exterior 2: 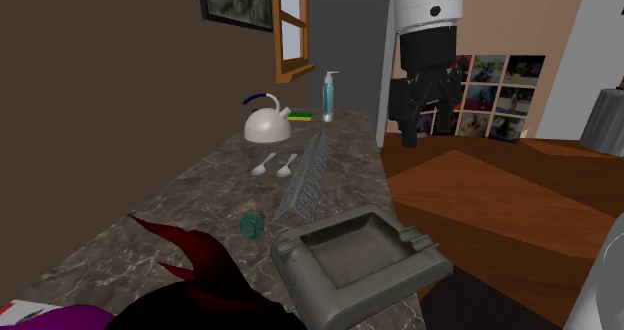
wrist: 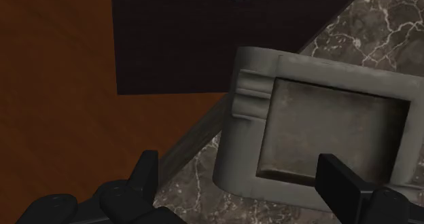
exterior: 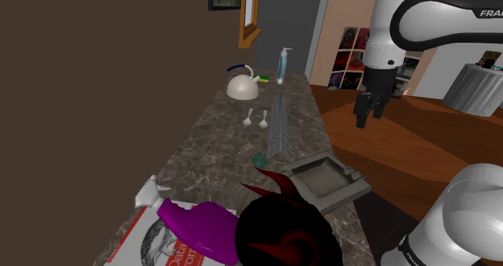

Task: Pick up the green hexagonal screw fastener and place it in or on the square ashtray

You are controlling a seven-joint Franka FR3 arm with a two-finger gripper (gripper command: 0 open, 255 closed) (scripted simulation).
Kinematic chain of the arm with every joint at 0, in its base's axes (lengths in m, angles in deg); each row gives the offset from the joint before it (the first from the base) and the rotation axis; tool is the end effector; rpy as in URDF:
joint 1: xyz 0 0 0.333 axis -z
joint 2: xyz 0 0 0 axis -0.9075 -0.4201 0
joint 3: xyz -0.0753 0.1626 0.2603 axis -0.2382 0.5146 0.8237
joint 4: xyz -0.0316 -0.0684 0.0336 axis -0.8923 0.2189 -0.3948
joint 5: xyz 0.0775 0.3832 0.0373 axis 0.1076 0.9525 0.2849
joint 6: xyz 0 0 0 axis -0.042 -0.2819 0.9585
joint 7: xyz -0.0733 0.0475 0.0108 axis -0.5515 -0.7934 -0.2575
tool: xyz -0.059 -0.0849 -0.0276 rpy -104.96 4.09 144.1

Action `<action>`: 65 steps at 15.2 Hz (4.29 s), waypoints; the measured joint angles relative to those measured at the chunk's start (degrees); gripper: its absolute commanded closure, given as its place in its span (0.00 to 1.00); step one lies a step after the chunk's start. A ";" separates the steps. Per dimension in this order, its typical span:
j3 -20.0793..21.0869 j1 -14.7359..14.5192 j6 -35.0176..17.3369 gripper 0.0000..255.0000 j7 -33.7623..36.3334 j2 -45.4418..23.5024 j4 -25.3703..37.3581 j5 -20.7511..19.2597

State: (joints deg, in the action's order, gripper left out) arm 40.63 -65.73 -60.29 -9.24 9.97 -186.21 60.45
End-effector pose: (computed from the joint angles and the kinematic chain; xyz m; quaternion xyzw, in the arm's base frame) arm 0.2986 -0.0300 0.5386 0.9963 -0.0332 -0.0738 0.0295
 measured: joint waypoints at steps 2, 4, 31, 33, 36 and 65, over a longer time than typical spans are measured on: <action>0.26 -0.12 -0.66 0.00 0.52 -0.55 -0.05 0.36; 1.59 -0.71 -2.91 0.00 2.74 -2.36 -0.25 1.89; 16.20 -6.37 -37.06 0.00 31.02 -44.07 14.22 10.12; 16.27 -6.45 -38.56 0.00 31.16 -44.81 13.48 10.01; 16.35 -6.54 -41.06 0.00 31.34 -46.18 12.32 9.78; 16.18 -6.36 -33.10 1.00 31.09 -42.19 16.43 10.42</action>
State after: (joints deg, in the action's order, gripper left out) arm 56.80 -72.08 -93.39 21.85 -32.22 -169.78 70.88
